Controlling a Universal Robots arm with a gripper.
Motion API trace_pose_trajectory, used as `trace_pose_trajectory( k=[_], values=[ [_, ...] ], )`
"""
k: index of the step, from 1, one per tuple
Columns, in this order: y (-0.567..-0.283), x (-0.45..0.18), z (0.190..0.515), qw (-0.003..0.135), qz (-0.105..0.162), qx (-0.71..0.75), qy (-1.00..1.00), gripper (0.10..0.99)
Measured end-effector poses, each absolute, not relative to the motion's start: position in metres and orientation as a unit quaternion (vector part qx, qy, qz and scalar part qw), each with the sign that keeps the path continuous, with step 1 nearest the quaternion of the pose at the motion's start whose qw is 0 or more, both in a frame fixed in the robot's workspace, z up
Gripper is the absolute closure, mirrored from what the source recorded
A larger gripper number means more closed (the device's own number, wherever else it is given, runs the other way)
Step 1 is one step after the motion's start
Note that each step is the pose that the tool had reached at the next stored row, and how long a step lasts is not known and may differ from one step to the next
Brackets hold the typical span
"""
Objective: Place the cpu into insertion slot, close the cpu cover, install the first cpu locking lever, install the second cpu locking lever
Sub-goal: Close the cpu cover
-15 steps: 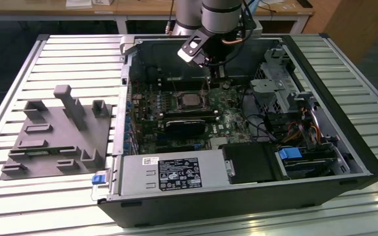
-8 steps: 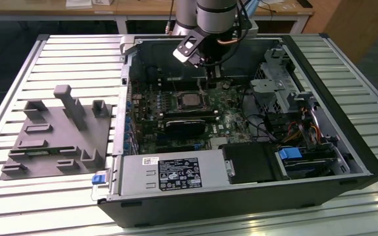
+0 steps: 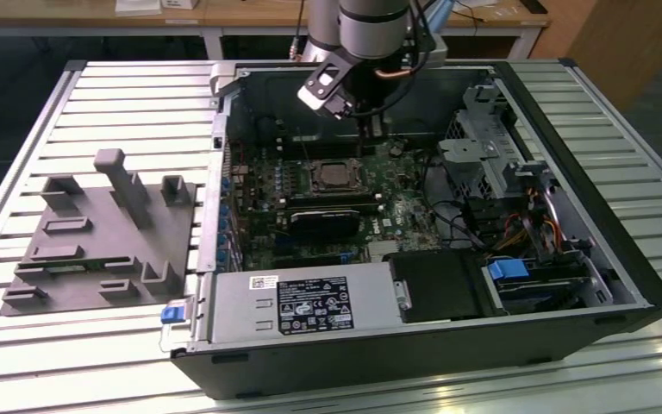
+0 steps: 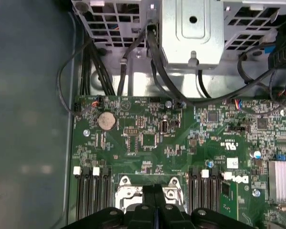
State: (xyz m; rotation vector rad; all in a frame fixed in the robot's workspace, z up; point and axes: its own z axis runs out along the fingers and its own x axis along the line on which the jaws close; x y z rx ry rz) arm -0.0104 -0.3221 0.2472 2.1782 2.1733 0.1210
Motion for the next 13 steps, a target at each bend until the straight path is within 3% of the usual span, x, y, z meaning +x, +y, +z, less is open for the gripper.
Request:
trace_pose_trajectory(
  k=[13],
  values=[
    [-0.322, -0.028, 0.246, 0.031, 0.039, 0.707, 0.705, 0.984]
  ],
)
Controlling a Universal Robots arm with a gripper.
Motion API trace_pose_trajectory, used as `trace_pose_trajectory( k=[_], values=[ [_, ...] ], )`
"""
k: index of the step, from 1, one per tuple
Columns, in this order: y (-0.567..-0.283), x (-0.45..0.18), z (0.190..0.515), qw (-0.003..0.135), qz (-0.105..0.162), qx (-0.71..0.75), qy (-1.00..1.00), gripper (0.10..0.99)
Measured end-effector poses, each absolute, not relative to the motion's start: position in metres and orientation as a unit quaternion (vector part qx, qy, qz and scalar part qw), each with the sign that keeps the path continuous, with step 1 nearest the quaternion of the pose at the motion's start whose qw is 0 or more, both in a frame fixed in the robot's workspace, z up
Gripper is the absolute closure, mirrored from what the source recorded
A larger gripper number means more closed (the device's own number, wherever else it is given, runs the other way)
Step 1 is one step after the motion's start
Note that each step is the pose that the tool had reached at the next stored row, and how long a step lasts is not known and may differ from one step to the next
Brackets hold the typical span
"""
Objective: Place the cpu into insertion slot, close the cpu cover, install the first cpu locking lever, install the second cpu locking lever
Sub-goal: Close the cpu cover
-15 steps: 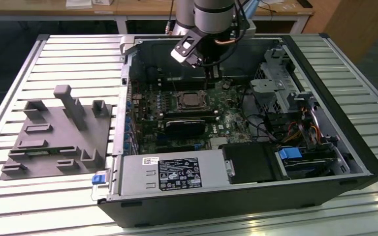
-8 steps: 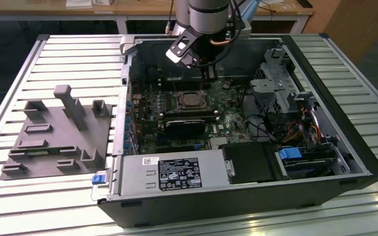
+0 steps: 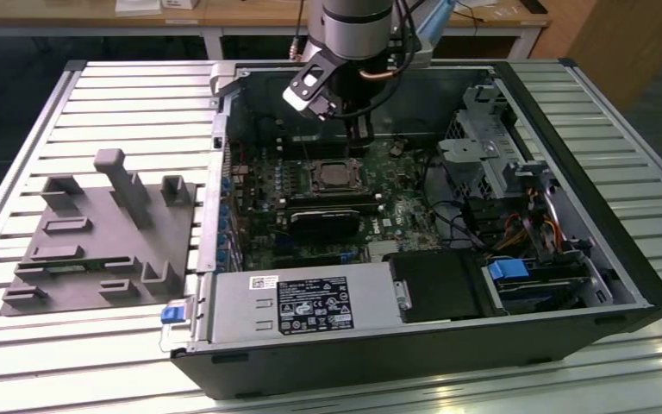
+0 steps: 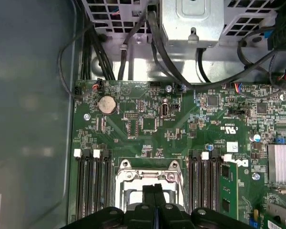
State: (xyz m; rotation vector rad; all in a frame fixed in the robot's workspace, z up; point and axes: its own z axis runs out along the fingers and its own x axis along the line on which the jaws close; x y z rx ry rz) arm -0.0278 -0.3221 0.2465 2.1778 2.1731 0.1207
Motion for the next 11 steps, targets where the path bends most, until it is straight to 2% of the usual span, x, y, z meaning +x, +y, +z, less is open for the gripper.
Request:
trace_pose_trajectory(
  k=[2, 6, 11],
  values=[
    [-0.3221, -0.0279, 0.2459, 0.027, 0.035, 0.707, 0.706, 0.984],
    [-0.3221, -0.0278, 0.2449, 0.005, 0.013, 0.708, 0.706, 0.984],
    [-0.3221, -0.0286, 0.2443, 0.005, 0.013, 0.708, 0.706, 0.984]
  ],
)
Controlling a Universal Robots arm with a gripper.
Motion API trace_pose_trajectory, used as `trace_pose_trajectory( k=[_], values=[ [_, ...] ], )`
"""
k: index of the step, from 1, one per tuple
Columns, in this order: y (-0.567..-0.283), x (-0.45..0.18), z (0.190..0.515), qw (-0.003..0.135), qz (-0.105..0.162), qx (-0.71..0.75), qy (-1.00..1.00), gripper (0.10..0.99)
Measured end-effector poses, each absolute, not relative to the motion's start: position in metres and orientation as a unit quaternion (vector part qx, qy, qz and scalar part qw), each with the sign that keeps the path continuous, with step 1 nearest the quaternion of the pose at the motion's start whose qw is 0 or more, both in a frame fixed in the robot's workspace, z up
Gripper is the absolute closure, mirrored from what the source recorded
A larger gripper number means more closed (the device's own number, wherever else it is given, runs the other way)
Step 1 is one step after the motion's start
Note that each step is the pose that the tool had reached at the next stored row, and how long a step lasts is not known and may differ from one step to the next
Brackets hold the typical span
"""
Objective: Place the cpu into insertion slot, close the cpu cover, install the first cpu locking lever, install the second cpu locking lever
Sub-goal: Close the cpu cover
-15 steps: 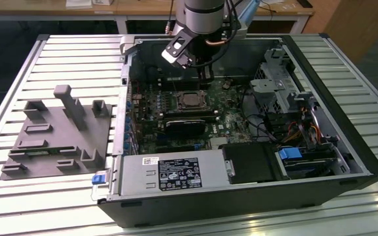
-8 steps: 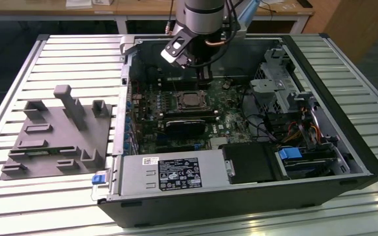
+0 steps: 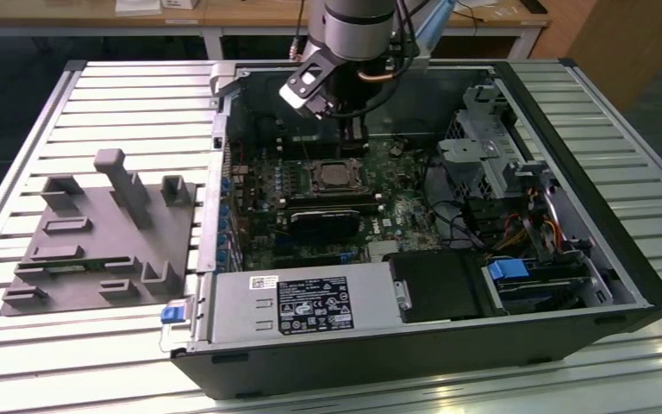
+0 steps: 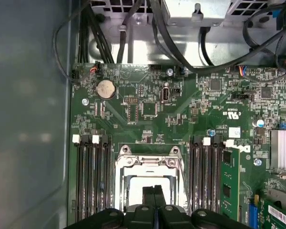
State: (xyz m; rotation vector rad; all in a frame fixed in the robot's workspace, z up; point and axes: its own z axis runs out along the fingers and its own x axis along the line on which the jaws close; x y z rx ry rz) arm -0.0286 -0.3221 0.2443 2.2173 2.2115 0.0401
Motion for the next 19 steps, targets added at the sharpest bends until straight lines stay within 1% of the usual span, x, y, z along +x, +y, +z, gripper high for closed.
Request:
trace_pose_trajectory(
  k=[4, 10, 19],
  values=[
    [-0.322, -0.035, 0.240, 0.009, 0.017, 0.708, 0.706, 0.984],
    [-0.322, -0.047, 0.236, 0.019, 0.027, 0.708, 0.706, 0.984],
    [-0.322, -0.051, 0.231, 0.022, 0.030, 0.709, 0.704, 0.984]
  ],
)
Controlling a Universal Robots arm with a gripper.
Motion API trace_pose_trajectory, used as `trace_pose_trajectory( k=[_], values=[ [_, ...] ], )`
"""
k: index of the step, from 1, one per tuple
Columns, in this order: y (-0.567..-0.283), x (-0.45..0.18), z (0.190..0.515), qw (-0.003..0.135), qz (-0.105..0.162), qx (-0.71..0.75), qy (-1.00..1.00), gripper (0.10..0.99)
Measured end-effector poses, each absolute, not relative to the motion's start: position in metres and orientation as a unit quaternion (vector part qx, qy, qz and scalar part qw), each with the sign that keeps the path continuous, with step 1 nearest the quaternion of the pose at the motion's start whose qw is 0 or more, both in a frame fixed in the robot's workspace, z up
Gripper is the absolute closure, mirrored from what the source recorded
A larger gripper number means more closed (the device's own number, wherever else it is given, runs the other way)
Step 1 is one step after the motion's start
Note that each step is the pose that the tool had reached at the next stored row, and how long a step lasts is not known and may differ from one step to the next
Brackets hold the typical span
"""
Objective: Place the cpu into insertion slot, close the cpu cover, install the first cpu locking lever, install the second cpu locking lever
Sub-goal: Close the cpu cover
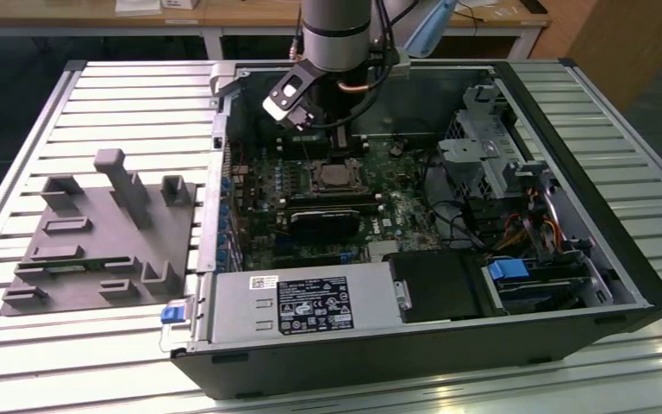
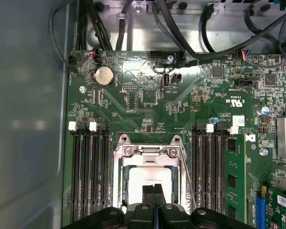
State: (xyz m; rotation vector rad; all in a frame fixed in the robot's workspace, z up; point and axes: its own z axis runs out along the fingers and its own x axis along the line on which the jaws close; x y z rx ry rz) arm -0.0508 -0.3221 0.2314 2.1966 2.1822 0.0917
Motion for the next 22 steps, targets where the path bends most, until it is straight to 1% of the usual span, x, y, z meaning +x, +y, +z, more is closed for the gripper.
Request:
trace_pose_trajectory(
  k=[4, 22],
  values=[
    [-0.3221, -0.0508, 0.2312, 0.022, 0.030, 0.702, 0.712, 0.984],
    [-0.3221, -0.0508, 0.2295, 0.016, 0.033, 0.576, 0.817, 0.984]
  ],
)
